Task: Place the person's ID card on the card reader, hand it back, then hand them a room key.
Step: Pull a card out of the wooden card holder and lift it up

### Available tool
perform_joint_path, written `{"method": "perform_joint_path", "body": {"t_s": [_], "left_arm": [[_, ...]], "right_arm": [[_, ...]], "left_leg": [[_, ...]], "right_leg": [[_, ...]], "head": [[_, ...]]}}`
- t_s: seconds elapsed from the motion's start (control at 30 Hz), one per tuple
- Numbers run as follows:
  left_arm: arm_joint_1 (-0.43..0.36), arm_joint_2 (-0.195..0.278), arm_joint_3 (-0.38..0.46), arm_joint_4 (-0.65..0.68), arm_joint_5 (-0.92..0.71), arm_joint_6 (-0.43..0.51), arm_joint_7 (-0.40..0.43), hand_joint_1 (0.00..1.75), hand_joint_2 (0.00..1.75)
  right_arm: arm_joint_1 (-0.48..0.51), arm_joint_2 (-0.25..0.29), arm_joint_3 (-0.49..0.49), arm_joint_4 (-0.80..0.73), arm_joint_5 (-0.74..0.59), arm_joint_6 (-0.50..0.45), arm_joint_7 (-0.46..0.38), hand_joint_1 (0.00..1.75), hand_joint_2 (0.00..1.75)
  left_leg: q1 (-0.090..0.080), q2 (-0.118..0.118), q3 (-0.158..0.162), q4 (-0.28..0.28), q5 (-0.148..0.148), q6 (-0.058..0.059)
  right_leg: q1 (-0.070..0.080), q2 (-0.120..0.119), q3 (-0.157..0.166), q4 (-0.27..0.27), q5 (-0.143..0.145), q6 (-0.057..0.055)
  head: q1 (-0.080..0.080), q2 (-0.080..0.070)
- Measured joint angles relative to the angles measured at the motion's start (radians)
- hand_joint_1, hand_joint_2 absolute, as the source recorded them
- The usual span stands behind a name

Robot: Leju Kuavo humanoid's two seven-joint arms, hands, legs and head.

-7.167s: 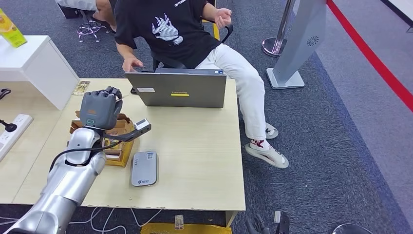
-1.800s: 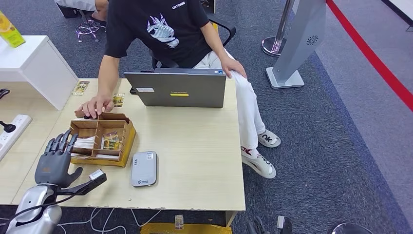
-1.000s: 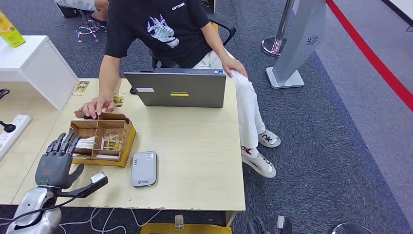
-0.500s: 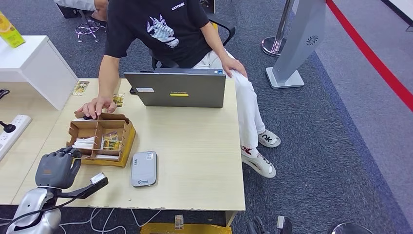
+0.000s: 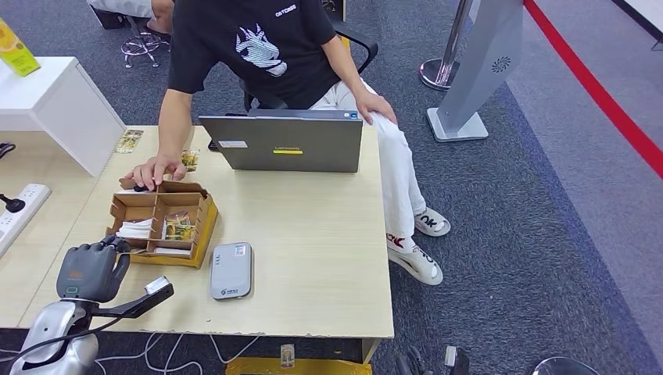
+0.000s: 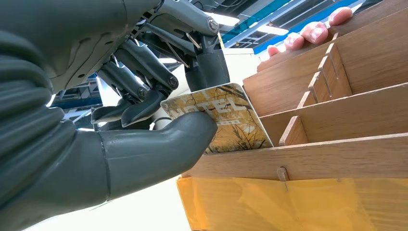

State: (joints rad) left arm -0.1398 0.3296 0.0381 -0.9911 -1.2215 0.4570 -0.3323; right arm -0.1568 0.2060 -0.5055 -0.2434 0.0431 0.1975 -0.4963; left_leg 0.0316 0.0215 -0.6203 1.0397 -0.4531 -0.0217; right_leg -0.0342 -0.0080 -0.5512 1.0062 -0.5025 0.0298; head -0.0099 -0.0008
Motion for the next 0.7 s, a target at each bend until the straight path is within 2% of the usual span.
{"method": "perform_joint_path", "body": {"t_s": [0.43,0.5,0.57,0.63,0.7], "left_arm": [[0.000,0.000,0.000,0.000,0.001,0.002,0.000,1.75,1.75],[0.003,0.000,0.000,-0.003,0.004,0.030,-0.008,1.75,1.75],[0.008,0.000,0.000,-0.022,0.015,0.099,-0.022,1.75,1.75],[0.011,0.000,0.001,-0.069,0.031,0.152,-0.029,1.75,1.75],[0.010,0.000,0.003,-0.136,0.045,0.160,-0.030,1.75,1.75]], "right_arm": [[0.000,0.000,0.000,0.000,0.000,0.001,0.000,0.00,1.75],[0.000,0.000,0.000,0.000,0.000,0.002,0.001,0.00,1.75],[0.000,0.000,0.000,0.000,-0.001,0.003,0.002,0.00,1.75],[0.001,0.000,-0.001,0.000,-0.001,0.003,0.003,0.00,1.75],[0.001,0.000,-0.001,0.001,0.000,0.002,0.003,0.00,1.75]], "left_leg": [[0.000,0.000,0.000,0.000,0.000,0.000],[0.000,0.000,0.000,0.000,0.000,0.000],[0.000,0.000,0.000,0.000,0.000,0.000],[0.000,-0.001,0.000,0.000,0.000,0.000],[0.000,-0.002,0.000,0.000,0.000,0.000]], "right_leg": [[0.000,0.000,0.000,0.000,0.000,0.000],[0.000,0.000,0.000,0.000,0.000,0.000],[0.000,0.000,0.000,0.000,0.000,0.000],[0.000,-0.001,0.000,0.000,0.000,0.000],[0.000,-0.001,0.000,0.000,0.000,0.000]], "head": [[0.000,0.000],[0.000,0.000],[0.000,0.000],[0.000,0.000],[0.000,0.000]]}}
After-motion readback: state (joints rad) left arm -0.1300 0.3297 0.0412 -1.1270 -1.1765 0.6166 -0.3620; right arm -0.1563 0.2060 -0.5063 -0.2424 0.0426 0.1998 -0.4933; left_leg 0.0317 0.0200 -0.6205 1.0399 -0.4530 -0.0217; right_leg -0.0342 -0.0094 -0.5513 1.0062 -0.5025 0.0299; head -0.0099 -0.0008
